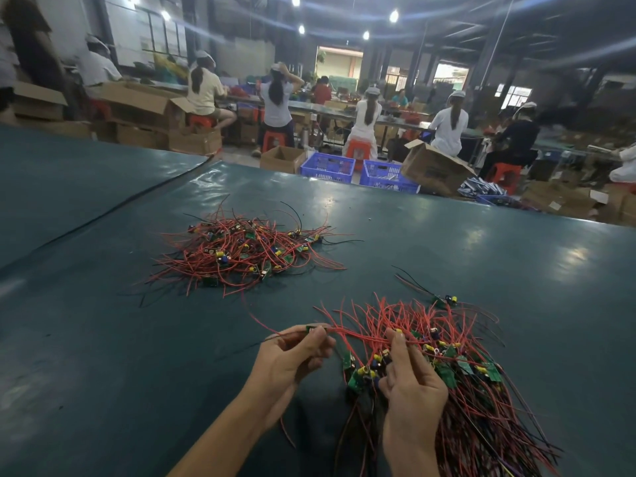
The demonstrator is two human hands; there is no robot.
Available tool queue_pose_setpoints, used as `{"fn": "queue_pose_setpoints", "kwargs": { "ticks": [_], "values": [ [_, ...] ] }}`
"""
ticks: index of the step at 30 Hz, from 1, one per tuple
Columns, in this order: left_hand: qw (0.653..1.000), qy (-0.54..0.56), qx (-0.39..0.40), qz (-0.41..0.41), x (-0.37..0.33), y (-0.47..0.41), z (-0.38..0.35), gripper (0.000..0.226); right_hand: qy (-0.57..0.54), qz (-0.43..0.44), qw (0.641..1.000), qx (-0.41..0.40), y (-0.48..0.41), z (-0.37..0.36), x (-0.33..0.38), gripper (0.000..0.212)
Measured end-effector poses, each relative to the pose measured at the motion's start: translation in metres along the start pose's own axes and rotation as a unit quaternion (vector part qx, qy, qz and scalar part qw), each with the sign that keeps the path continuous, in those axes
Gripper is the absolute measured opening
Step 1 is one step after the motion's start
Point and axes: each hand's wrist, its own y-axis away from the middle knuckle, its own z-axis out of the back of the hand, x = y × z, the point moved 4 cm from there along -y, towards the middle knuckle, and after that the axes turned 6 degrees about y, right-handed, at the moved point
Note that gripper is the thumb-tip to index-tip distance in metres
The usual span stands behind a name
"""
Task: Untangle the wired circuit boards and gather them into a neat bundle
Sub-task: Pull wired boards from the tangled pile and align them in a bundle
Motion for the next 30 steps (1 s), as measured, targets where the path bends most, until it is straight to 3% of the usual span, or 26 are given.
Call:
{"fn": "queue_pose_setpoints", "kwargs": {
  "ticks": [3,6,10,13,15,17,21,26,30],
  "values": [
    [0.997,0.046,-0.06,0.0,-0.001,-0.002,0.004,0.026,-0.009,0.029,0.998,0.048,0.006,-0.007,0.003,0.018],
    [0.995,0.066,-0.077,-0.006,-0.008,-0.005,0.008,0.032,-0.052,0.016,0.993,0.108,0.009,-0.011,0.004,0.042],
    [0.998,0.039,0.036,0.037,-0.014,-0.004,0.007,0.063,-0.078,-0.078,0.981,0.157,0.01,-0.015,-0.002,0.073],
    [0.979,-0.058,0.169,0.095,-0.003,0.004,0.003,0.056,0.061,-0.085,0.975,0.196,0.016,-0.022,-0.008,0.06],
    [0.956,-0.146,0.222,0.127,0.006,0.01,0.001,0.051,0.095,-0.096,0.96,0.245,0.026,-0.032,-0.012,0.054],
    [0.942,-0.201,0.226,0.144,0.011,0.012,0.001,0.053,0.086,-0.113,0.955,0.262,0.031,-0.038,-0.014,0.048],
    [0.95,-0.212,0.187,0.132,0.008,0.01,0.0,0.048,0.079,-0.102,0.968,0.216,0.023,-0.034,-0.015,0.023],
    [0.941,-0.261,0.197,0.083,0.003,0.013,-0.009,0.035,0.113,-0.087,0.973,0.184,0.017,-0.027,-0.01,0.022],
    [0.925,-0.258,0.249,0.125,0.002,0.018,-0.014,0.025,0.044,-0.114,0.984,0.132,0.004,-0.015,-0.003,0.026]
  ]
}}
